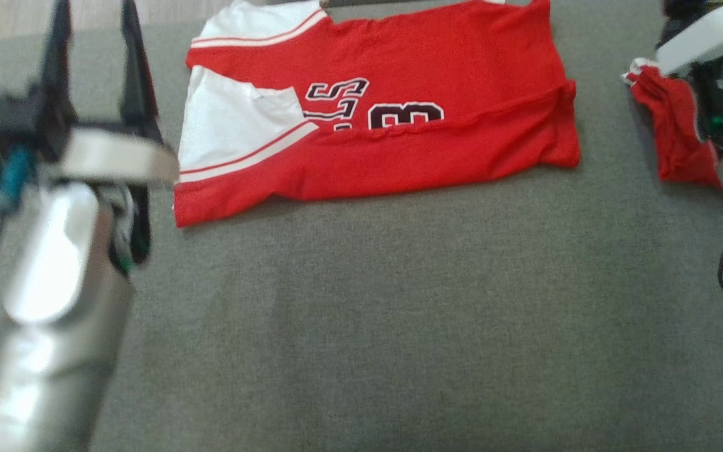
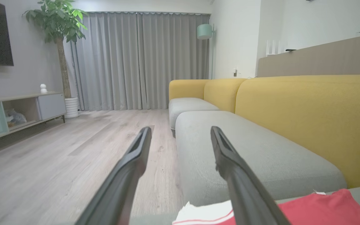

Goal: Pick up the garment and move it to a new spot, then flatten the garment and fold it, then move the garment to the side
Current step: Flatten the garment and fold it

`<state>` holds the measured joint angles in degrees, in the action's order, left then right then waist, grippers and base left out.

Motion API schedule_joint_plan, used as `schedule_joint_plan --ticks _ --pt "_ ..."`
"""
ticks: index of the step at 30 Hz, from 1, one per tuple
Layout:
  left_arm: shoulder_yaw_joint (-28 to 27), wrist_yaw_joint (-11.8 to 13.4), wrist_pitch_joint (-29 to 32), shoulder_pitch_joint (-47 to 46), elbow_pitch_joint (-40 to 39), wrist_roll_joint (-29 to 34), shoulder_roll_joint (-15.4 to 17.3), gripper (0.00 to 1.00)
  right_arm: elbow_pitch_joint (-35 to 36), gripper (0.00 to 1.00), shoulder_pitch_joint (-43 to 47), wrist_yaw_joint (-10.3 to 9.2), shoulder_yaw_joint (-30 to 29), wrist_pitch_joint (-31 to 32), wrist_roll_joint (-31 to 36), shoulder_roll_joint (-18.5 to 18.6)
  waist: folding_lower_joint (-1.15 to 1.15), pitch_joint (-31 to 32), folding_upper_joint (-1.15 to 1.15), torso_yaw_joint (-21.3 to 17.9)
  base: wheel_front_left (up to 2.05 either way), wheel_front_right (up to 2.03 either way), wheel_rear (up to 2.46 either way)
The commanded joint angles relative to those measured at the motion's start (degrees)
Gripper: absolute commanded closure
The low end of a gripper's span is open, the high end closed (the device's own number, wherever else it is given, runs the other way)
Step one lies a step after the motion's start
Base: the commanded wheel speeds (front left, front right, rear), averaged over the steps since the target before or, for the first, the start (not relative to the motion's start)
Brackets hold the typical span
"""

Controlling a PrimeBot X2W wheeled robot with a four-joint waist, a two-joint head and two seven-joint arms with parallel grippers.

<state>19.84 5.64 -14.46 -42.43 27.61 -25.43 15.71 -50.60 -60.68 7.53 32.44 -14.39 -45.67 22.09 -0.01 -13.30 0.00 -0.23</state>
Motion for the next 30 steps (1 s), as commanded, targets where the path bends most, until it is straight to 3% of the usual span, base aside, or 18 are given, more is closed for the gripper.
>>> schedule_joint_plan --ticks 1,6,11,17,26,30 --pt "-2.54 0.57 -0.40 1.21 -2.41 -0.27 1.49 0.00 2.91 0.00 3.78 -0.04 -2.59 -0.58 2.90 -0.99 0.01 1.12 0.00 0.18 0.00 0.00 0.00" --pt "-5.63 2.02 -0.51 11.62 -10.05 0.77 -1.55 0.00 13.77 0.00 19.41 -0.04 -18.88 -0.60 15.76 -8.00 0.01 3.11 0.00 0.29 0.00 0.00 0.00" --pt "-8.47 2.24 -0.52 20.89 -14.37 3.45 -4.51 0.00 22.04 0.00 32.39 -0.04 -27.64 -0.60 25.67 -15.73 0.01 4.41 0.00 0.20 0.00 0.00 0.00" --pt "-11.68 1.26 -0.53 28.32 -15.23 6.83 -8.01 0.00 27.19 0.00 43.20 -0.04 -30.70 -0.60 31.94 -19.00 0.01 6.41 0.00 -0.15 0.00 0.00 0.00" --pt "-15.39 -1.26 -0.53 29.19 -12.72 9.54 -10.14 0.00 30.96 0.00 46.39 -0.04 -28.82 -0.61 27.66 -19.19 0.01 6.39 0.00 -1.79 0.00 0.00 0.00" --pt "-16.02 -1.55 -0.30 25.17 -4.92 10.42 -9.62 0.00 32.82 0.00 45.22 -0.04 -28.66 -0.61 26.83 -19.20 0.01 4.25 0.00 -3.10 0.00 0.00 0.00"
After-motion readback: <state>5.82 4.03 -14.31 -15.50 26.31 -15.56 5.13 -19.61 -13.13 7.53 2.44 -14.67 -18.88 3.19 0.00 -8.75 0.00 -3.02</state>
